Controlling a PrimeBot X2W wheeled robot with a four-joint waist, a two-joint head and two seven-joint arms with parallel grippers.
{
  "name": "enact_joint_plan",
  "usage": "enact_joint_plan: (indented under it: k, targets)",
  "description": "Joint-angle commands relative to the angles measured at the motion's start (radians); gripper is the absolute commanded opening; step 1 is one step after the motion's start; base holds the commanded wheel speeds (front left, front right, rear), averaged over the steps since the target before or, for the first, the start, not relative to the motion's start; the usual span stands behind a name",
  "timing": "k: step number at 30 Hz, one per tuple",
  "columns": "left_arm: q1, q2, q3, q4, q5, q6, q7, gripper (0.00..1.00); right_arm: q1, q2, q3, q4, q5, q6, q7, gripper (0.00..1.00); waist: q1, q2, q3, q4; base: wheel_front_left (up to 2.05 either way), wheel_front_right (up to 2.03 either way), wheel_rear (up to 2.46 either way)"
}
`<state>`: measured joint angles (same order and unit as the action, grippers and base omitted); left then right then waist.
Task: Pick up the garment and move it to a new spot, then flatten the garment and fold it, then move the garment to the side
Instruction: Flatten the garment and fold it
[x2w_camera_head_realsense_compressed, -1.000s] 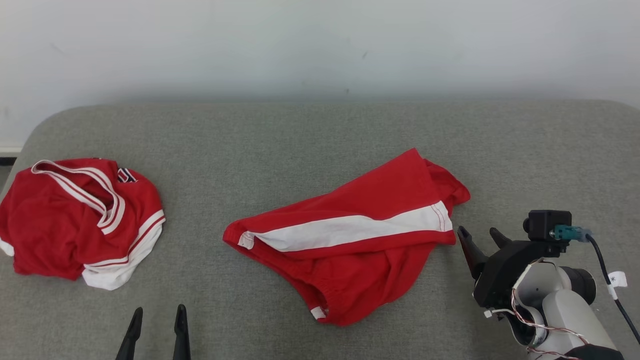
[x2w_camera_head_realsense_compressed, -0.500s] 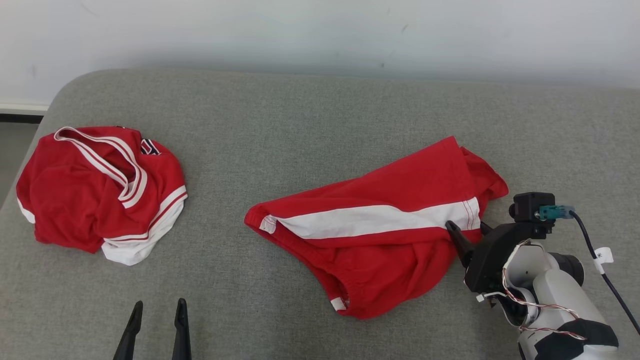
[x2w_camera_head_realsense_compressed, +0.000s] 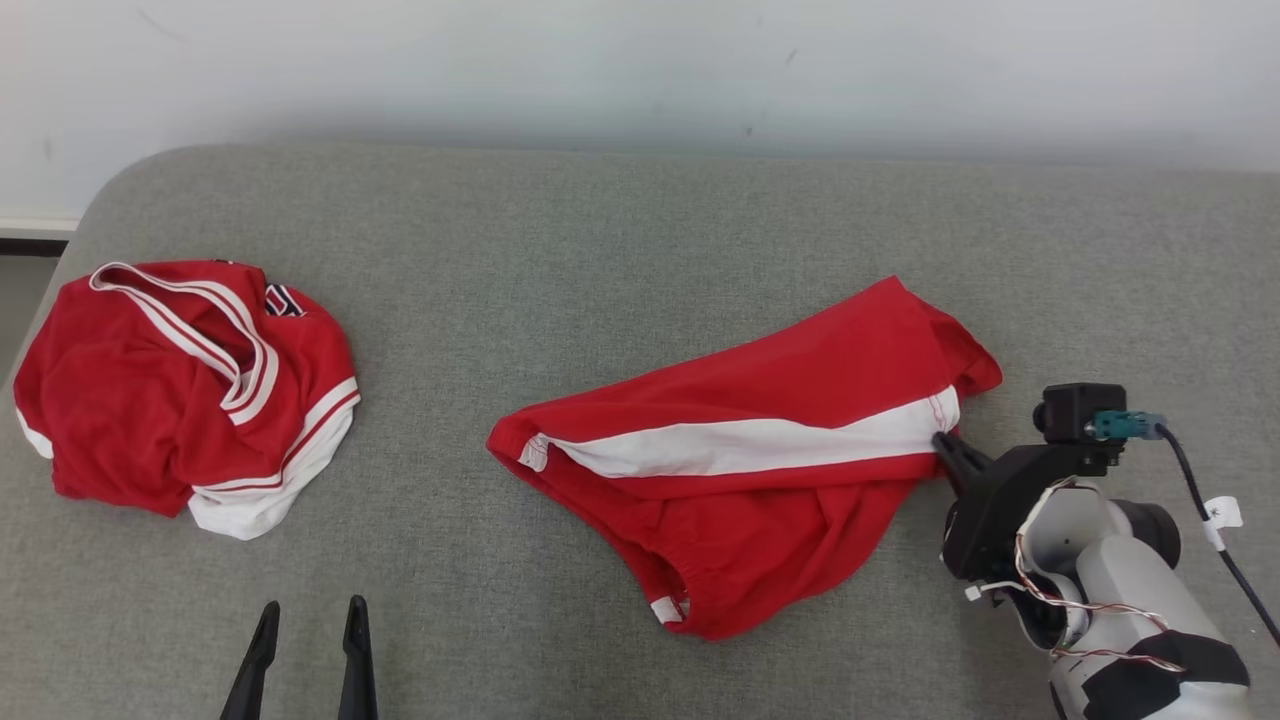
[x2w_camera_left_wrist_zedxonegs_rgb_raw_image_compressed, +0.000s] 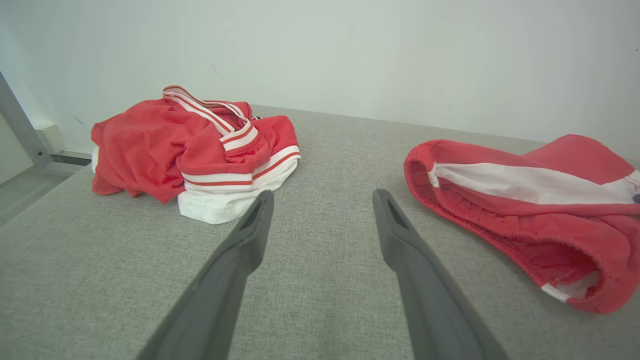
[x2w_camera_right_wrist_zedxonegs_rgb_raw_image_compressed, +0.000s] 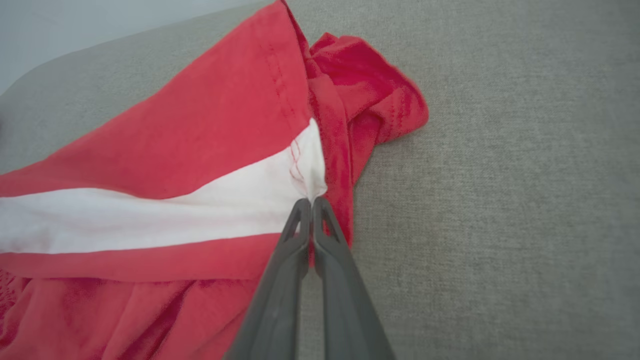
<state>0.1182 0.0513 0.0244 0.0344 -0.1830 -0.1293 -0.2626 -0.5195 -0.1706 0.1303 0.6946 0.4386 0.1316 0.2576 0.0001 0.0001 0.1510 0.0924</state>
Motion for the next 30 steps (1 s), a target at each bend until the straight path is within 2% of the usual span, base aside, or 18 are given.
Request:
enact_joint_plan:
  k: [1, 11, 17, 23, 28, 29, 30]
  targets:
    - [-0.007, -0.002, 0.004, 0.003, 0.002, -0.001, -0.003, 1.00, -0.006, -0.017, 0.001, -0.007, 0.002, -0.002, -0.018, 0.00, -0.0001, -0.0001, -0.005, -0.006, 0.00, 0.00, 0.00]
    - [0.008, -0.001, 0.013, 0.004, -0.007, 0.000, -0.003, 1.00, 0.089, -0.078, -0.074, -0.092, 0.003, -0.002, -0.084, 0.00, -0.0001, -0.0001, -0.035, -0.034, 0.00, 0.00, 0.00]
    - [0.016, -0.002, 0.018, 0.007, -0.017, 0.002, -0.003, 1.00, 0.220, -0.099, -0.166, -0.217, -0.012, -0.002, -0.046, 0.00, -0.0001, -0.0001, -0.048, -0.067, 0.00, 0.00, 0.00]
    - [0.003, -0.001, 0.012, 0.012, -0.019, 0.001, -0.003, 1.00, 0.336, -0.069, -0.287, -0.296, -0.073, -0.002, -0.002, 0.00, -0.0001, -0.0001, -0.054, -0.094, 0.00, 0.00, 0.00]
    - [-0.002, -0.001, 0.006, 0.017, -0.018, 0.001, -0.003, 1.00, 0.389, -0.024, -0.348, -0.321, -0.130, -0.002, 0.013, 0.00, -0.0001, -0.0001, -0.064, -0.104, 0.00, 0.00, 0.00]
    - [-0.001, -0.001, 0.004, 0.018, -0.017, 0.001, -0.003, 1.00, 0.397, -0.014, -0.360, -0.322, -0.144, -0.002, 0.010, 1.00, -0.0001, -0.0001, -0.067, -0.105, 0.00, 0.00, 0.00]
    - [0.000, -0.002, 0.003, 0.019, -0.017, 0.001, -0.003, 1.00, 0.404, -0.003, -0.368, -0.325, -0.156, -0.002, 0.005, 1.00, -0.0001, -0.0001, -0.072, -0.105, 0.00, 0.00, 0.00]
